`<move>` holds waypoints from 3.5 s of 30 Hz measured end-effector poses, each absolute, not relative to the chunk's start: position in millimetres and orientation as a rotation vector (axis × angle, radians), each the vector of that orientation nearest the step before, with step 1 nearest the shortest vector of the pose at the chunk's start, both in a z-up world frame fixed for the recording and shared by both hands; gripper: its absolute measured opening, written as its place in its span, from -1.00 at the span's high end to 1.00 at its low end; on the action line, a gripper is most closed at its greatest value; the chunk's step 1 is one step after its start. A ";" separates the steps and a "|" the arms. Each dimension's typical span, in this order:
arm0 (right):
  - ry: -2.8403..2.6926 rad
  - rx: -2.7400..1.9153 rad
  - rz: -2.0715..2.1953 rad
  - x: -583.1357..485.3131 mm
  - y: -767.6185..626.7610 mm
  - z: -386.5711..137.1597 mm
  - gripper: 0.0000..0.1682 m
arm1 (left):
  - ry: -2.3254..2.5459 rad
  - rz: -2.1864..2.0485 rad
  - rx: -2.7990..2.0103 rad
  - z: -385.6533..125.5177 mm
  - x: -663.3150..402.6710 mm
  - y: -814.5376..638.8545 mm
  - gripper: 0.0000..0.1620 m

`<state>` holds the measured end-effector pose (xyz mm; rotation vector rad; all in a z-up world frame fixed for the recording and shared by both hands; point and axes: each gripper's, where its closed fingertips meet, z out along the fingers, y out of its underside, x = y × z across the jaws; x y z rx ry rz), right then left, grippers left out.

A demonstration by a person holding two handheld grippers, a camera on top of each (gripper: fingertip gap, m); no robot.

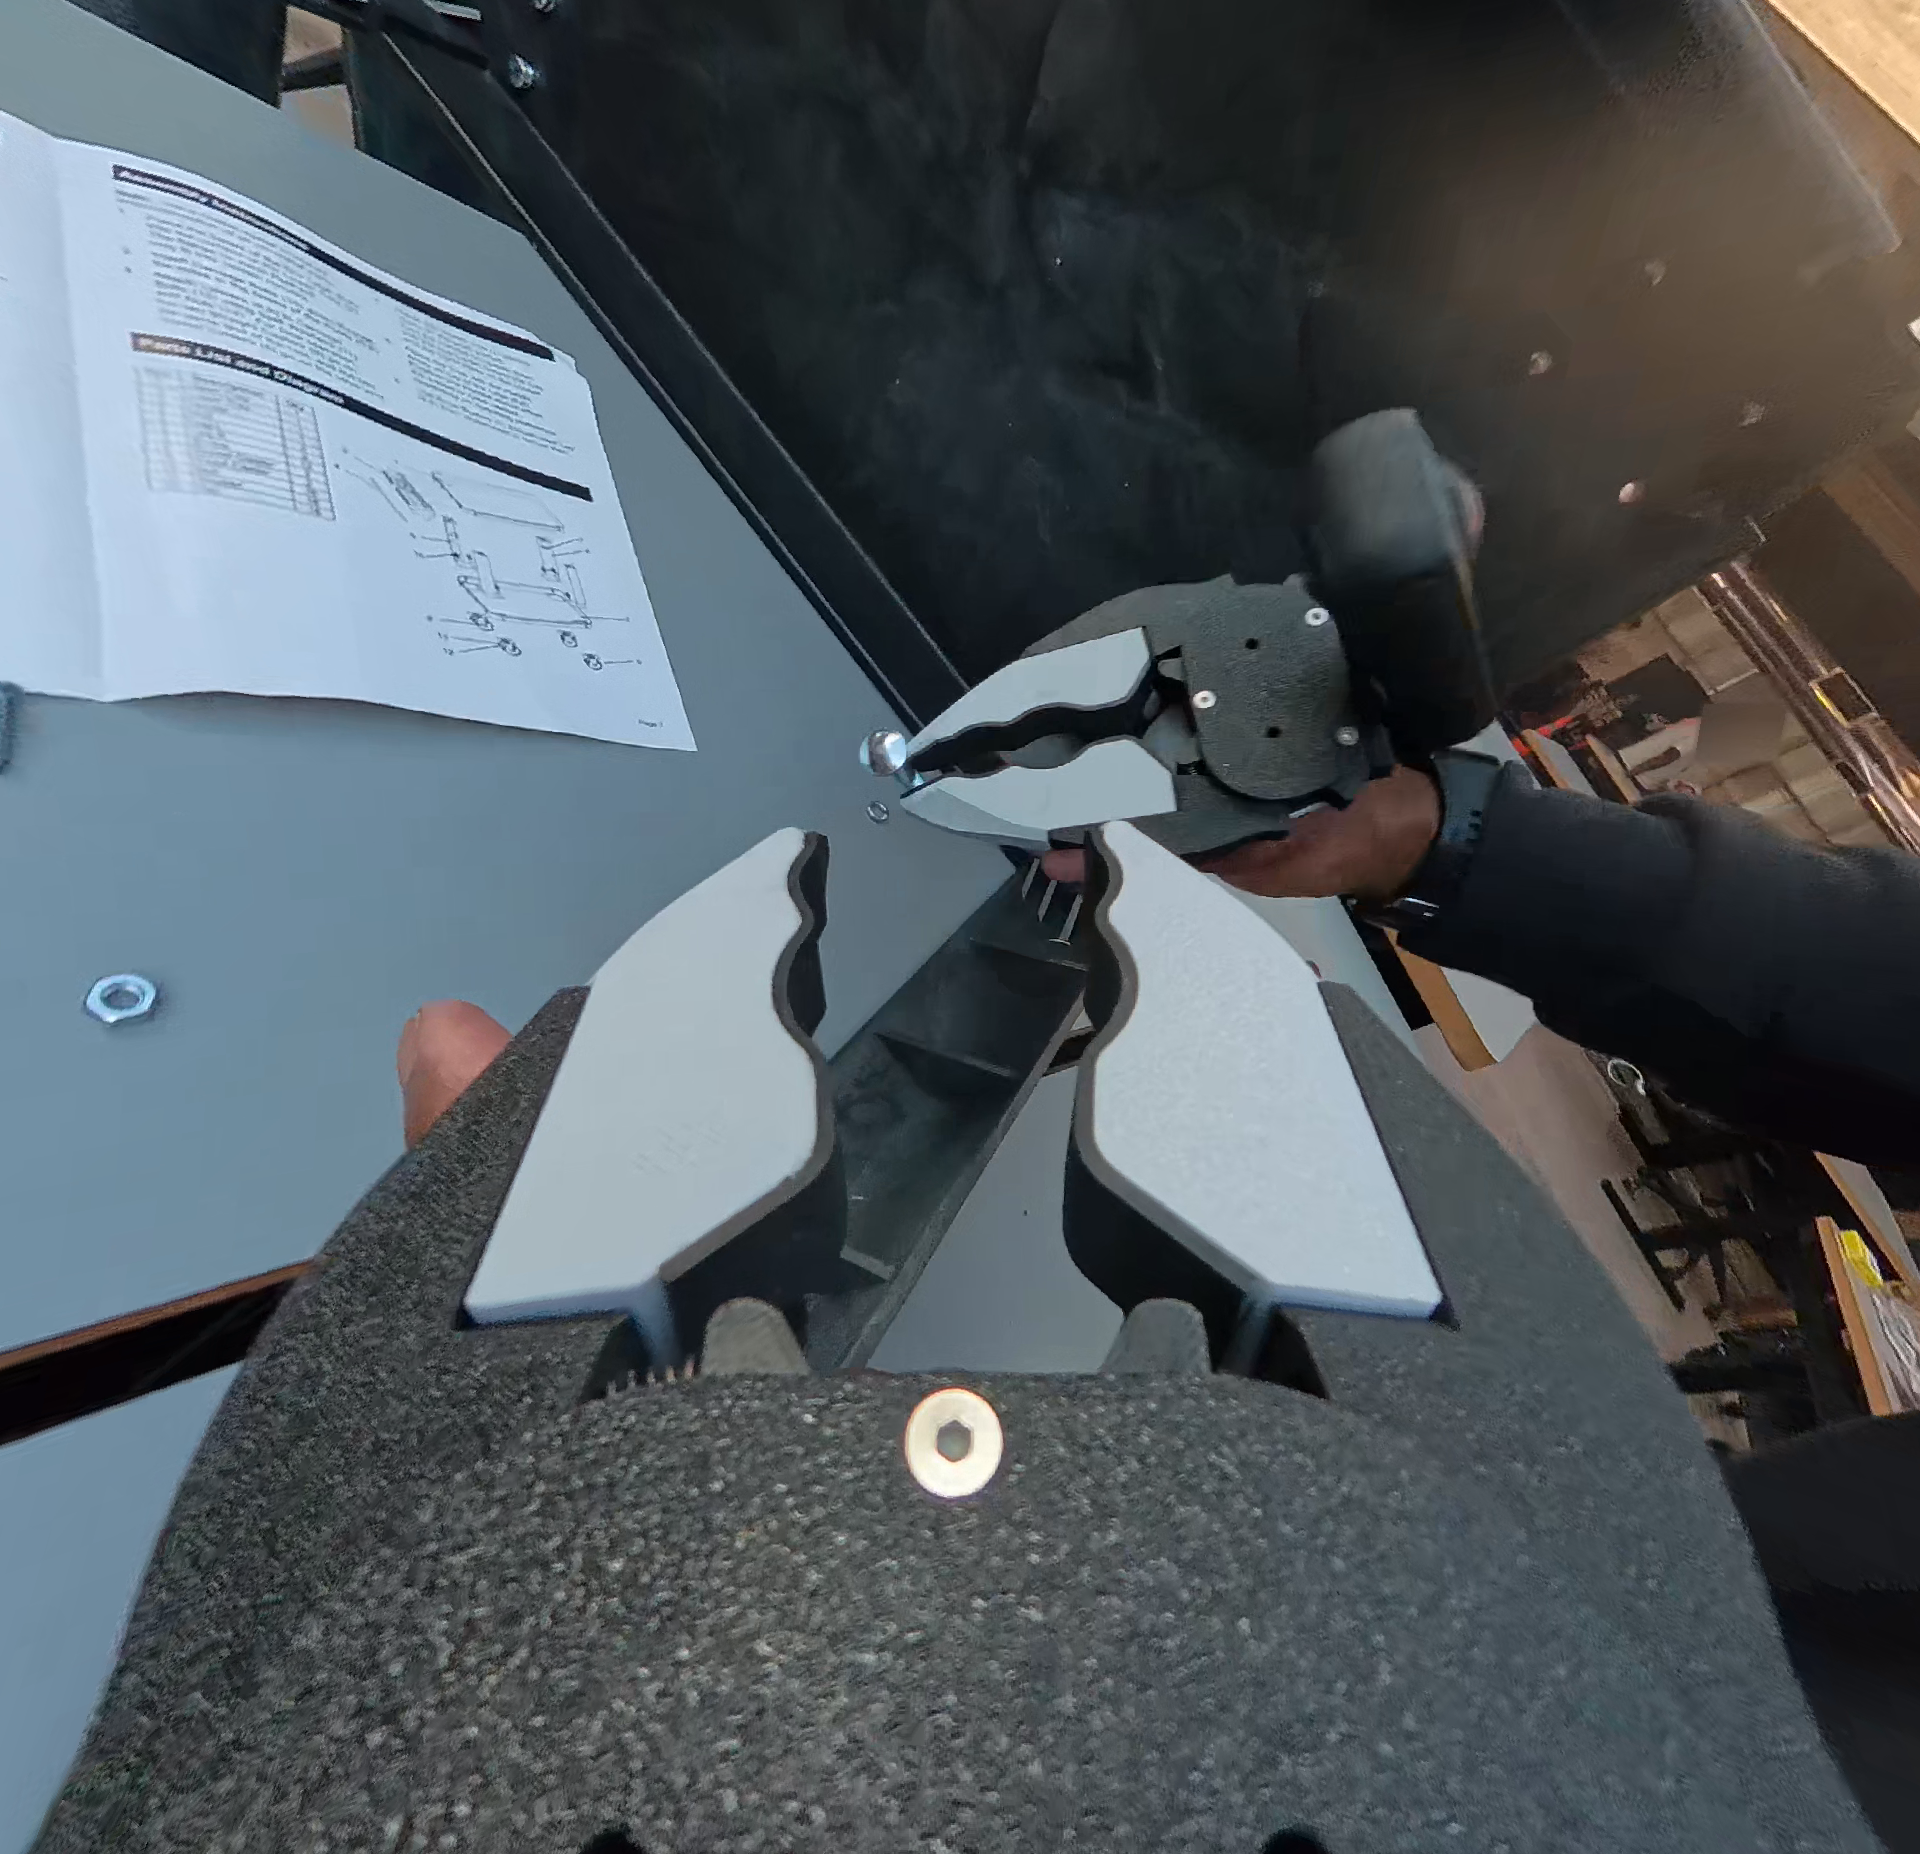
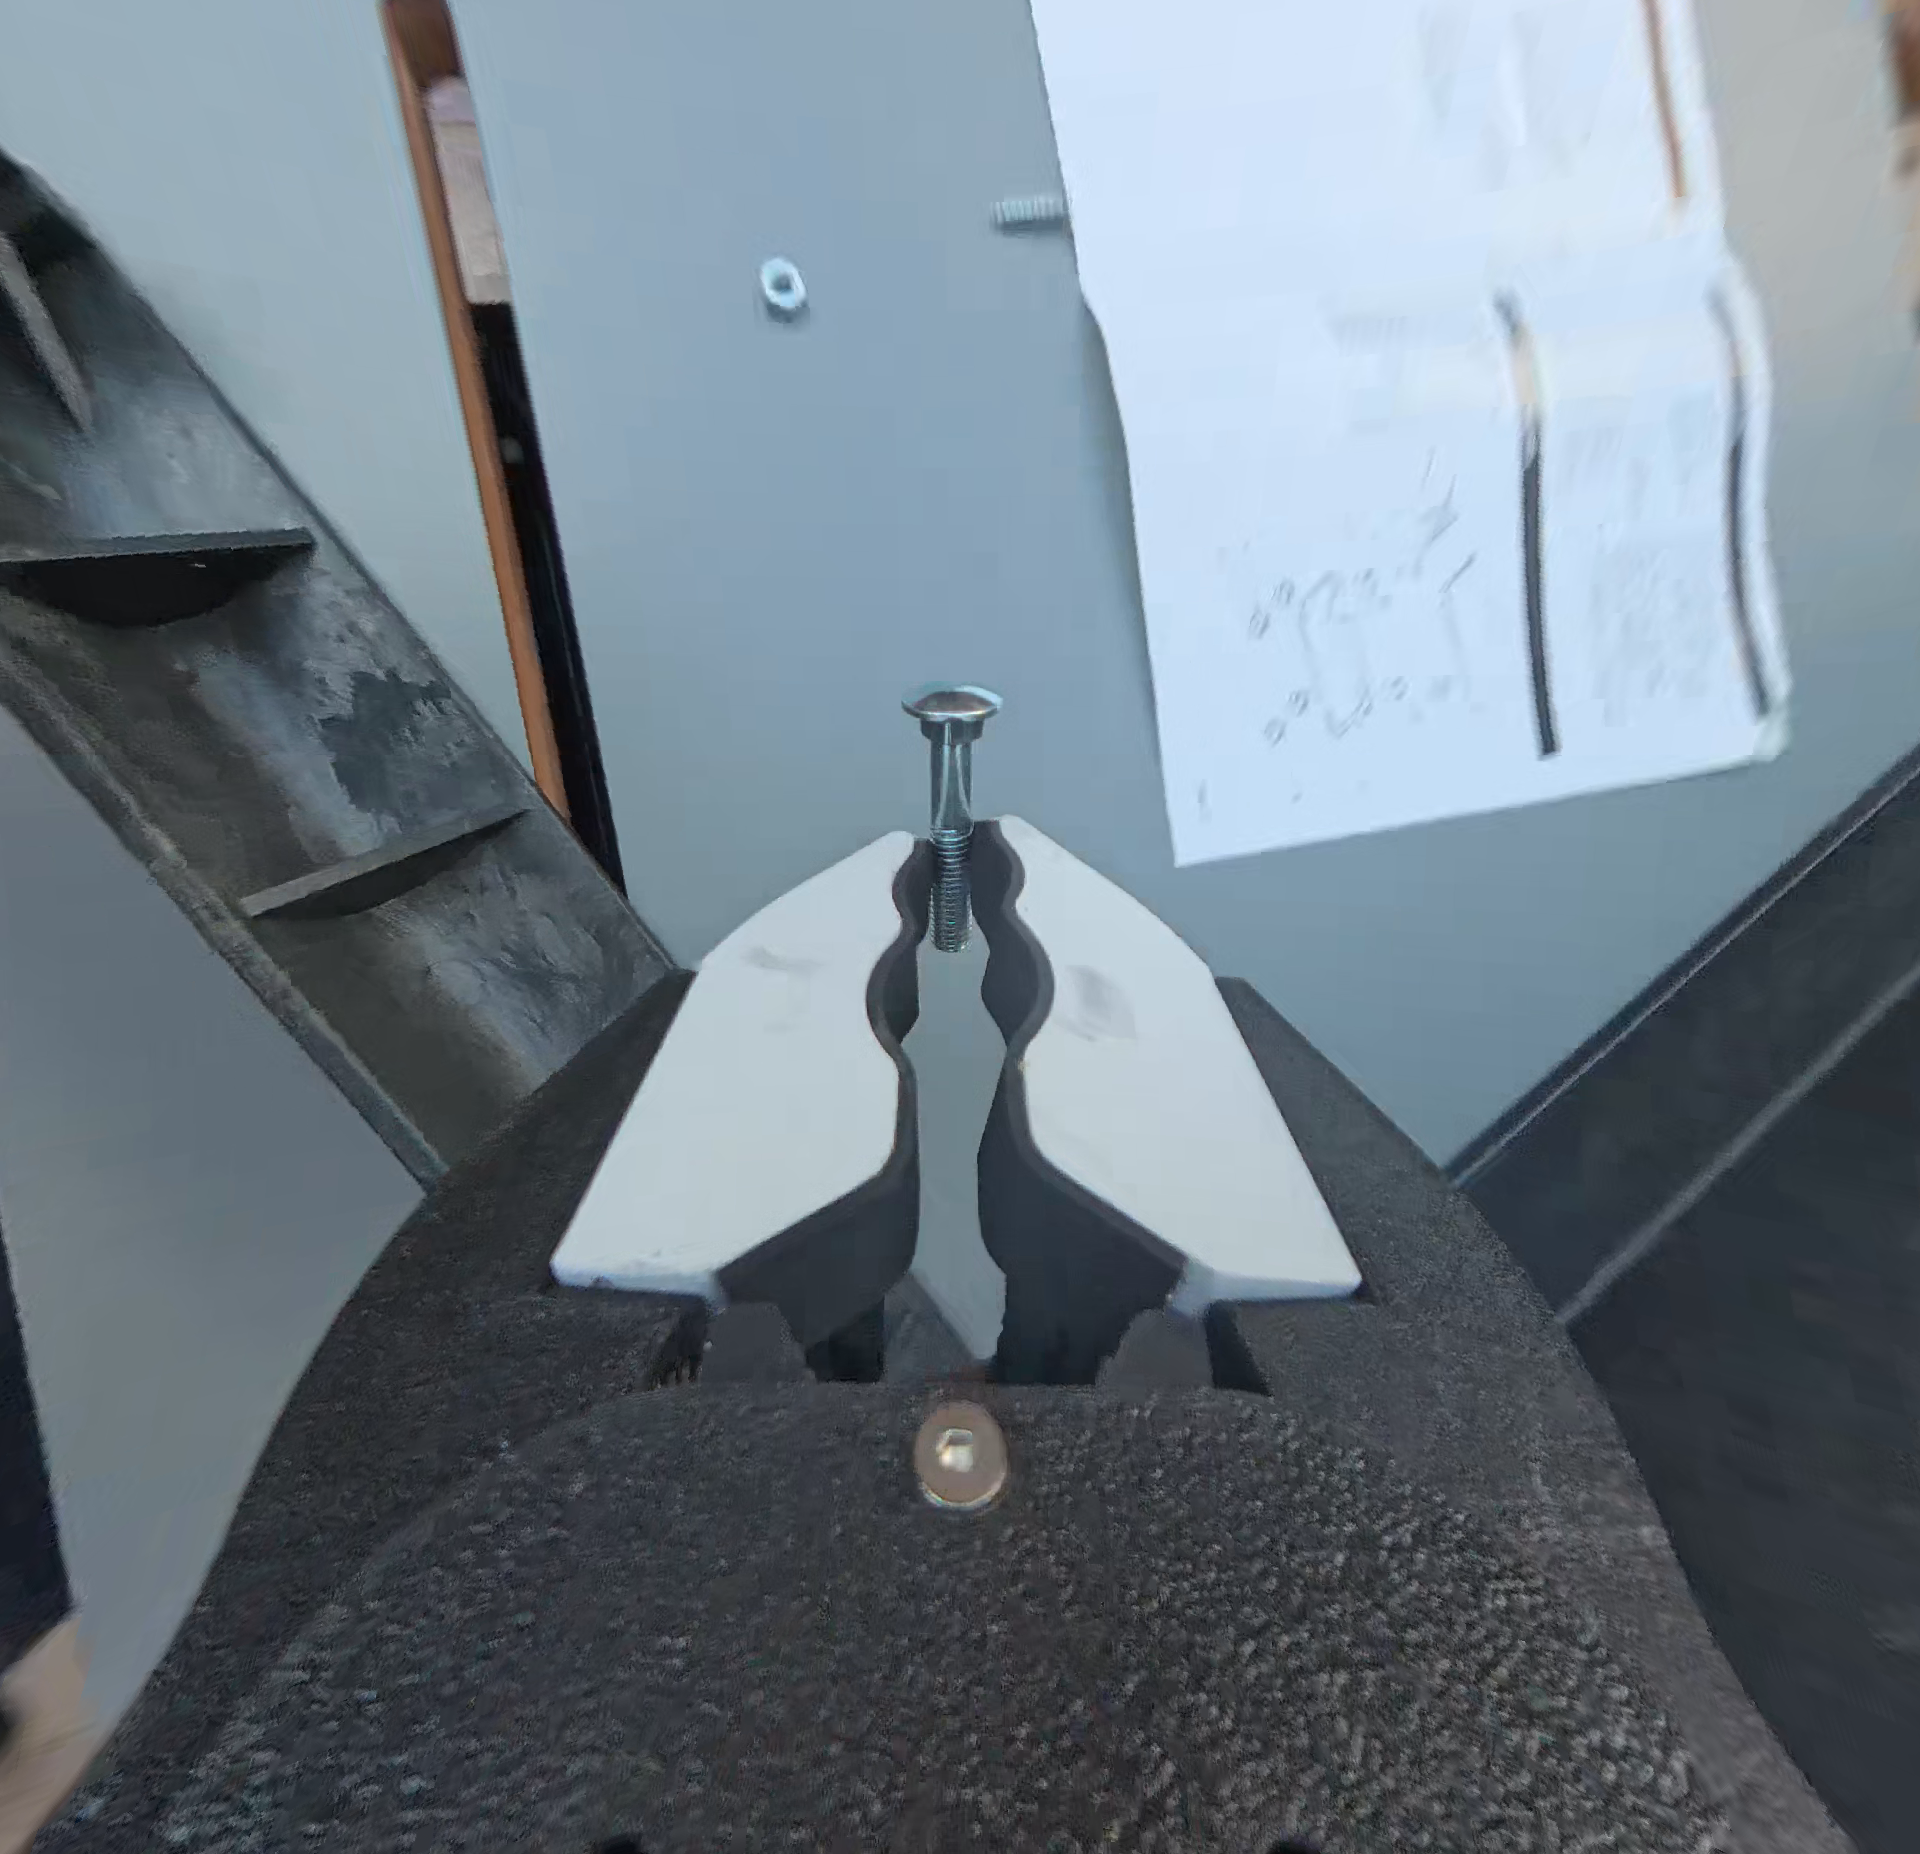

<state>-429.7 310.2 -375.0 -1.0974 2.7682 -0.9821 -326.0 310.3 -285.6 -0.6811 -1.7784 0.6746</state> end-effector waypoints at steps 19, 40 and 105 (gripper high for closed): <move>2.540 -2.011 -1.454 -382.7 313.6 -208.5 0.92 | -1.524 0.654 -0.847 -201.9 -379.8 327.1 0.50; 2.693 -1.632 -1.708 -366.0 324.7 -179.5 0.89 | -1.487 0.600 -0.620 -174.2 -365.7 340.1 0.81; 2.681 -0.144 -1.876 -446.0 383.0 -122.0 1.00 | -1.334 0.665 -0.565 -139.1 -345.0 353.3 0.80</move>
